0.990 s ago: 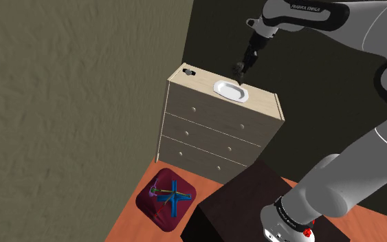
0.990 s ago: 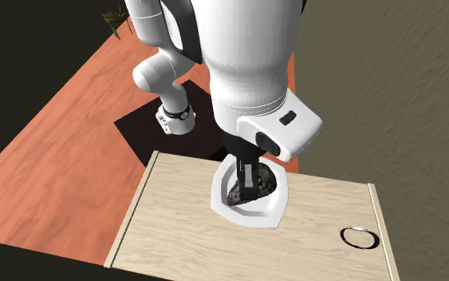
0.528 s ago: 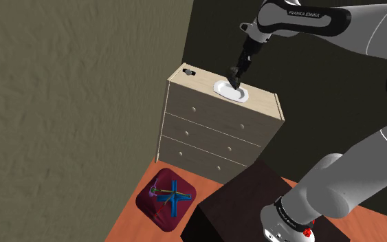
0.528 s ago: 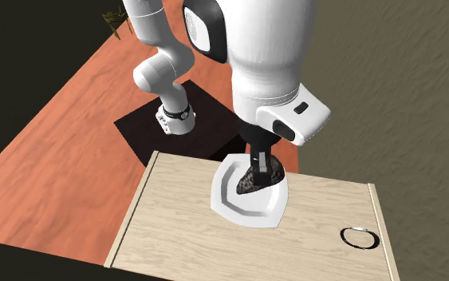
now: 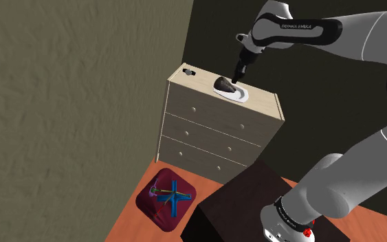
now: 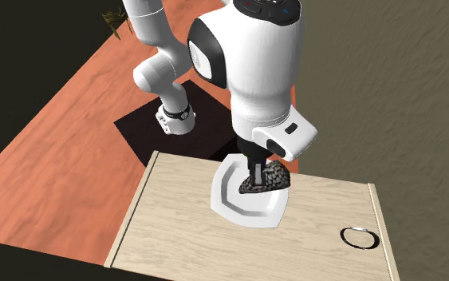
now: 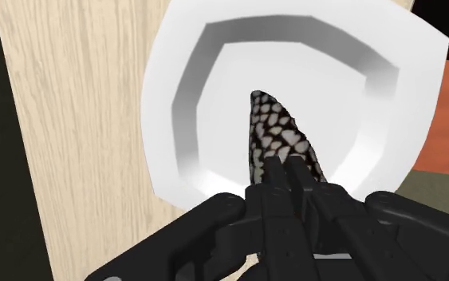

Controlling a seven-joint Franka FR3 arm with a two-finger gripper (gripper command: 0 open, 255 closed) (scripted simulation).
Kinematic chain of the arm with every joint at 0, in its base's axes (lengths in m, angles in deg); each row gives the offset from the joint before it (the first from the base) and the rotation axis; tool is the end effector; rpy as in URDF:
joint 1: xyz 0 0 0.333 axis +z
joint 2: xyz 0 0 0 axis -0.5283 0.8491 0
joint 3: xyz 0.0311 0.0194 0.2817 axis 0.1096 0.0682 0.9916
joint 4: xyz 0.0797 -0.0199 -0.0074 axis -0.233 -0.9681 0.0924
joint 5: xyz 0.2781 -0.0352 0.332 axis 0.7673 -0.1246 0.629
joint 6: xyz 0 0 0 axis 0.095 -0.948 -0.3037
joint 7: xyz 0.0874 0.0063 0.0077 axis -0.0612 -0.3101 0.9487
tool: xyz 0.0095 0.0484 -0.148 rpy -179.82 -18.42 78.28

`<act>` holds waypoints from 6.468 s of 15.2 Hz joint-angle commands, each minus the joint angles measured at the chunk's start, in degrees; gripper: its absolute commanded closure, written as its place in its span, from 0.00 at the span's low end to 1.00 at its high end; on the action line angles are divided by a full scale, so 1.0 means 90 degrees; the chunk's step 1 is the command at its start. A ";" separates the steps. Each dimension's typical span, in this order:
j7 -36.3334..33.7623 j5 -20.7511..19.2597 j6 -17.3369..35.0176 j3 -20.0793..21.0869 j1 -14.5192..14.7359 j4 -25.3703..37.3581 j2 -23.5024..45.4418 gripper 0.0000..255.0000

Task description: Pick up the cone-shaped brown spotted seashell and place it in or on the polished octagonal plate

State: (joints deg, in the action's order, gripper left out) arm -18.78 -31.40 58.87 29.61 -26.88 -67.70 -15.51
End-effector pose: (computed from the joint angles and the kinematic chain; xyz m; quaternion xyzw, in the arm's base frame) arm 0.5714 -0.1174 0.4470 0.9249 0.3747 0.0569 0.0290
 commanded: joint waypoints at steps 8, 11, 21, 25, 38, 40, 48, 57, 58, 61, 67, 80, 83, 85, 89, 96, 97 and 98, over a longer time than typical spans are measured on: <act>0.2803 0.2143 -0.2318 -0.0481 -0.0021 0.2093 0.1419 0.00; 0.3001 0.2290 -0.2403 -0.0411 -0.0089 0.2116 0.1529 0.00; 0.3013 0.2286 -0.1910 -0.0348 -0.0005 0.1561 0.1442 0.00; 0.3013 0.2287 -0.1910 -0.0348 -0.0005 0.1561 0.1442 1.00; 0.2924 0.2274 -0.2233 -0.0363 -0.0012 0.1890 0.1436 1.00; 0.2882 0.2274 -0.2399 -0.0370 -0.0019 0.2069 0.1445 1.00; 0.3715 0.2487 -0.1988 -0.0485 -0.0167 0.1367 0.0926 0.00; 0.5758 0.3268 -0.0644 -0.0750 -0.0352 -0.0339 0.0429 0.00; 0.5769 0.3290 -0.0566 -0.0734 -0.0337 -0.0402 0.0442 0.00; 0.5788 0.3325 -0.0442 -0.0707 -0.0312 -0.0498 0.0464 0.00; 0.5788 0.3325 -0.0443 -0.0707 -0.0312 -0.0498 0.0464 0.00; 0.5704 0.3283 -0.0580 -0.0707 -0.0314 -0.0381 0.0418 1.00; 0.5581 0.3226 -0.0789 -0.0706 -0.0318 -0.0196 0.0360 1.00; 0.5502 0.3194 -0.0931 -0.0706 -0.0321 -0.0065 0.0327 1.00; 0.5351 0.3141 -0.1218 -0.0708 -0.0325 0.0214 0.0280 1.00; 0.5326 0.3128 -0.1675 -0.0812 -0.0397 0.0741 0.0398 1.00; 0.5596 0.3197 -0.1839 -0.0983 -0.0518 0.1012 0.0672 1.00; 0.5630 0.3203 -0.1765 -0.0976 -0.0521 0.0932 0.0674 1.00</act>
State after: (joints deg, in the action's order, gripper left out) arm 31.08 -2.78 43.44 21.25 -31.23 -60.06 -10.20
